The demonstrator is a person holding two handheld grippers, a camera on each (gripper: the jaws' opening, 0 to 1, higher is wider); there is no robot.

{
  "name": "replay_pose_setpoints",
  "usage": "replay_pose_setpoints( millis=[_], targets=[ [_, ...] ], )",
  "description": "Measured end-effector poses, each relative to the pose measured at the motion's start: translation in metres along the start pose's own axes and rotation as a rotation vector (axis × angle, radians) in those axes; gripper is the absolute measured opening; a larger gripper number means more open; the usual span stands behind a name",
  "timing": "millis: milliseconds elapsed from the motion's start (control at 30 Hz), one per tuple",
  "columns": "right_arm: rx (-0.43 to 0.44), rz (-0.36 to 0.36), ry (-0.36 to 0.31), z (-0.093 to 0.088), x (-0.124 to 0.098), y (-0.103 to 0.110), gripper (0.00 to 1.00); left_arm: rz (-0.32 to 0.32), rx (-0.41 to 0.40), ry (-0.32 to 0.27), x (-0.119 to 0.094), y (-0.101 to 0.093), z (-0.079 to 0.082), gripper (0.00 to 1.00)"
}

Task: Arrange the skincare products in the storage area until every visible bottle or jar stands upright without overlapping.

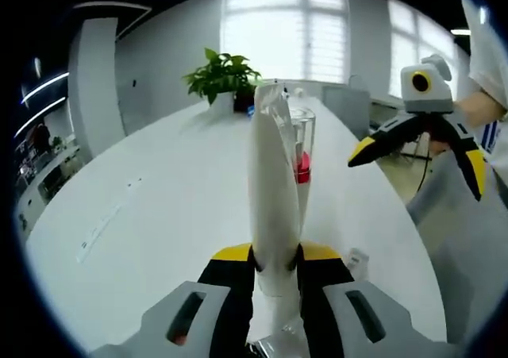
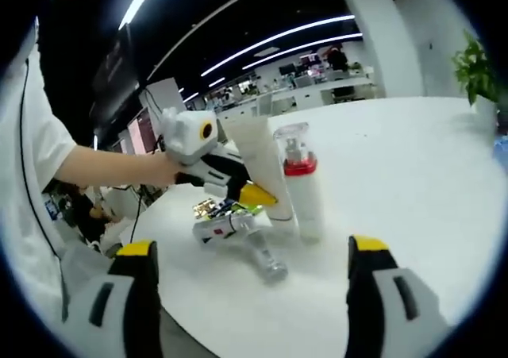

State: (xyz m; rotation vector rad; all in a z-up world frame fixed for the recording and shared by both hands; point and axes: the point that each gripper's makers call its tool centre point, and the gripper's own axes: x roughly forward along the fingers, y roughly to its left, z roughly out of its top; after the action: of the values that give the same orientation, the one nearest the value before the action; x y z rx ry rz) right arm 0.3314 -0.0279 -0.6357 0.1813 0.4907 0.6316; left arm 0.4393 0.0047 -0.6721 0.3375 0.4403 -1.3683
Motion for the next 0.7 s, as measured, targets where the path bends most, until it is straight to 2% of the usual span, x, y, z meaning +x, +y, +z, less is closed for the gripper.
replay_pose_setpoints(
  millis=[400, 533, 700],
  targets=[
    [0.002, -0.003, 0.0, -0.0004, -0.0004, 0.0002, 0.99, -0.003, 0.016, 0.013, 0.0011, -0.0019, 0.0008, 0.18],
    [0.003, -0.008, 0.0, -0.0001, -0.0016, -0.0004, 0.99, 0.01, 0.03, 0.031, 0.0004, -0.0004, -0.0006, 0.25],
    [-0.001, -0.009, -0.004, 0.0016, -0.004, 0.001, 0.99, 0.019, 0.035, 0.04, -0.0034, -0.002, 0.0, 0.26]
  ],
)
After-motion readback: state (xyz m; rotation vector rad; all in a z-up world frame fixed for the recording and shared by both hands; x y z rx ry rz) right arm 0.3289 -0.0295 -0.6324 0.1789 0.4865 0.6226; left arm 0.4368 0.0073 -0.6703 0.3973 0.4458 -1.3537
